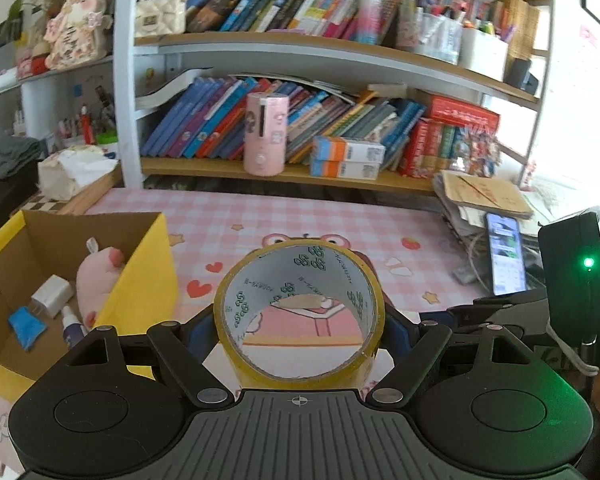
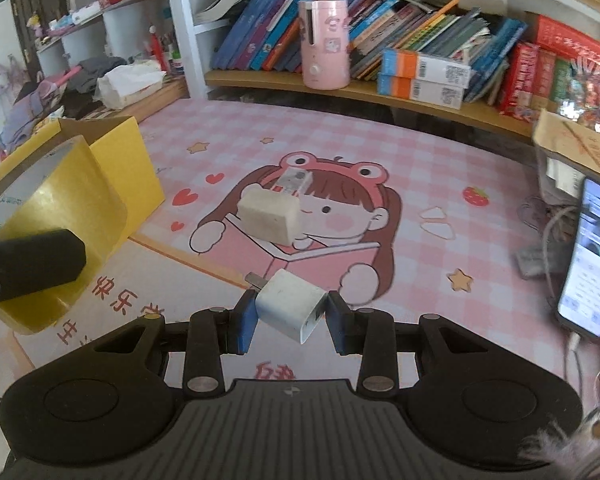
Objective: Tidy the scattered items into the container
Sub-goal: 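Carry the tape roll and white charger toward the yellow box with both tools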
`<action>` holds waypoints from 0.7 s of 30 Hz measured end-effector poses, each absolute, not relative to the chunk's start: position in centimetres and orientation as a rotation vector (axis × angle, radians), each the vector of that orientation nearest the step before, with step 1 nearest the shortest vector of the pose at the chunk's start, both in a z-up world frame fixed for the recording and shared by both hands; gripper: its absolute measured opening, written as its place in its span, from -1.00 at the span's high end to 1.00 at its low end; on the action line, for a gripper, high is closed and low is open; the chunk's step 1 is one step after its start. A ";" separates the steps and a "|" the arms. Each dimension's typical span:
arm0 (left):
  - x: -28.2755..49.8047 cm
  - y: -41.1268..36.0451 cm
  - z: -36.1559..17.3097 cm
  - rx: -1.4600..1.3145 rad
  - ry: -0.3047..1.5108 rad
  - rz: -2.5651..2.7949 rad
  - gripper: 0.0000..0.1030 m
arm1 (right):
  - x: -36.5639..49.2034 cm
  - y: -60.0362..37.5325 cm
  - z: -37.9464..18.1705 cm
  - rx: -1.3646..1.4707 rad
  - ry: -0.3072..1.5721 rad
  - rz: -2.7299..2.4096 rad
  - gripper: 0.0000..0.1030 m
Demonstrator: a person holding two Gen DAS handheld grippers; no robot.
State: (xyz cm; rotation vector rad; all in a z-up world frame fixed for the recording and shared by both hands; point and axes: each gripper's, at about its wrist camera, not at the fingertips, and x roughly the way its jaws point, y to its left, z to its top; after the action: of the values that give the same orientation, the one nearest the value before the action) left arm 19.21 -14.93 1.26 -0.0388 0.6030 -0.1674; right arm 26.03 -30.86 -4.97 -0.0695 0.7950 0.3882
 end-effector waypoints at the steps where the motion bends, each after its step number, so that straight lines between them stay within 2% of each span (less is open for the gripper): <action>1: 18.9 -14.8 1.2 -0.038 0.600 -0.180 -0.61 | 25.6 -30.9 -5.0 -0.063 0.801 0.373 0.33; 12: 14.9 -11.6 1.5 -0.021 0.555 -0.334 -0.61 | 18.8 -28.9 -3.3 -0.032 0.756 0.212 0.33; 21: 8.6 -5.4 1.1 -0.036 0.581 -0.376 -0.61 | 10.8 -23.4 -2.7 -0.022 0.736 0.117 0.34</action>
State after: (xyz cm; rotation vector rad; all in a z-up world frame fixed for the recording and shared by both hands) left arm 8.61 -5.36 1.07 -0.0358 0.5813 -0.3755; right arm 10.82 -23.43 -2.67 -0.0221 0.7361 0.1173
